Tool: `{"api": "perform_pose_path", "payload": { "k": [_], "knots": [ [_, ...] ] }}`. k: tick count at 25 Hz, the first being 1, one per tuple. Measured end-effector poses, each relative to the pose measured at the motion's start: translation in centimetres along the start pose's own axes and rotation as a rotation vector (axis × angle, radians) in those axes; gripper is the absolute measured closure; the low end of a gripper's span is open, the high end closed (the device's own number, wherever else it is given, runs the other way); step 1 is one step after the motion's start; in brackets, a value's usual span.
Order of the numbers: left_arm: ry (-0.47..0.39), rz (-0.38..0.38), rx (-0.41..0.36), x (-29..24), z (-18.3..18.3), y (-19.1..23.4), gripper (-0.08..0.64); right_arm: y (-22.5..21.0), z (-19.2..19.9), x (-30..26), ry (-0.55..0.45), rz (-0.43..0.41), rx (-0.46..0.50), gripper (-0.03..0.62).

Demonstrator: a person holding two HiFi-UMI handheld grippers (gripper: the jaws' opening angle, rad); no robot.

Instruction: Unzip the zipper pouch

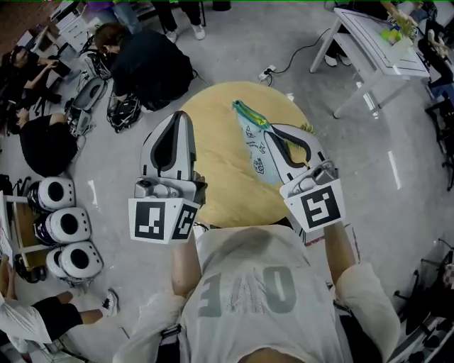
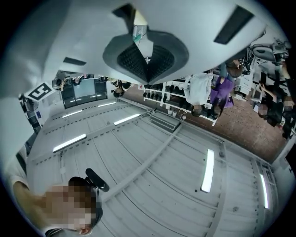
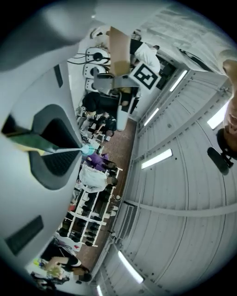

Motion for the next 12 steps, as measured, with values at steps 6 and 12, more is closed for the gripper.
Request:
{"api": "perform_pose_path", "payload": {
  "k": [6, 12],
  "knots": [
    [0.035, -0.055, -0.008, 0.9, 1.3, 1.7, 0.534, 0.4, 4.7, -4.2, 0.22, -0.015, 0.21, 0.56],
    [0.028, -0.098, -0.056, 1.9, 1.7, 2.9, 0.534, 3.9, 12.1, -8.5, 0.502, -0.113, 0.553, 0.559]
  ]
}}
Point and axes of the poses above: the fingertips, and each gripper's own axes: x backward along the fingers, y to its left, z out of its underside, the point moved 2 cm from there along x, backward along the fingers, and after that the axes turned 13 degrees about -z, right-handed, at the moved point
